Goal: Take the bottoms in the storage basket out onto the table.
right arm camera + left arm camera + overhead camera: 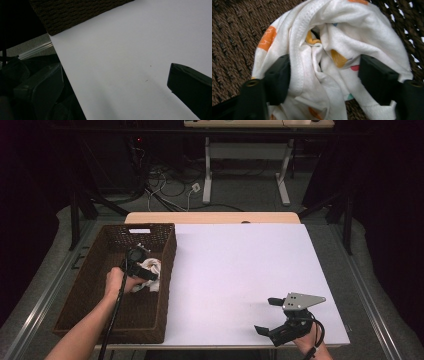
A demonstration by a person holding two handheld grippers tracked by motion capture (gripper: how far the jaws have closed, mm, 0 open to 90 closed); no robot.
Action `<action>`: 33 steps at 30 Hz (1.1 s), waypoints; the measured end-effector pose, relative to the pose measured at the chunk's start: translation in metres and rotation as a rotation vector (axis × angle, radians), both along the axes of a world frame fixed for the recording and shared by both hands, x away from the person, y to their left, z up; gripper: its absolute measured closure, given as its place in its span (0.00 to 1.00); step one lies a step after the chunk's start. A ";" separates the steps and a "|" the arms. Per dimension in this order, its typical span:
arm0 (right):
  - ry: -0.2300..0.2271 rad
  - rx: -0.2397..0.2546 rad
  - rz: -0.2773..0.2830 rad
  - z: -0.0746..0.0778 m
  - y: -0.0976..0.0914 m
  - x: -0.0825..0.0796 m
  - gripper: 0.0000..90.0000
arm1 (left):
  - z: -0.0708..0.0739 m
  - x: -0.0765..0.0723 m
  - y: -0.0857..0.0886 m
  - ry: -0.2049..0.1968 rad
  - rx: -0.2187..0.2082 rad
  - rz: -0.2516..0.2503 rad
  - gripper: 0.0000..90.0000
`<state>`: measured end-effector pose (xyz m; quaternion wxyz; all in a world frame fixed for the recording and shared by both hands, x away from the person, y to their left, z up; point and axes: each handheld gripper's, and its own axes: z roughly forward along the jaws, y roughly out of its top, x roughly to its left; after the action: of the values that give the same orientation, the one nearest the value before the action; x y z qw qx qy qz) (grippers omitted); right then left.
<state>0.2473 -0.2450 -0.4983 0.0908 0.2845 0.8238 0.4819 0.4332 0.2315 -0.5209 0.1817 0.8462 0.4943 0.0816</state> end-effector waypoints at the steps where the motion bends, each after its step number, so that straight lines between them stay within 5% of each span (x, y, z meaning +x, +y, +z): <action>1: 0.001 0.000 0.000 0.000 0.000 0.000 0.00 | -0.001 0.000 0.000 -0.002 0.001 -0.003 0.40; 15: 0.001 -0.004 0.002 0.000 0.000 0.000 0.00 | -0.003 0.000 -0.005 -0.021 0.070 -0.053 0.88; 33: -0.001 -0.002 -0.001 0.000 -0.001 0.000 0.00 | 0.015 -0.003 0.009 -0.044 -0.005 -0.053 0.92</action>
<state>0.2472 -0.2460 -0.4982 0.0919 0.2845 0.8241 0.4812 0.4301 0.2407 -0.5063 0.1967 0.8565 0.4677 0.0944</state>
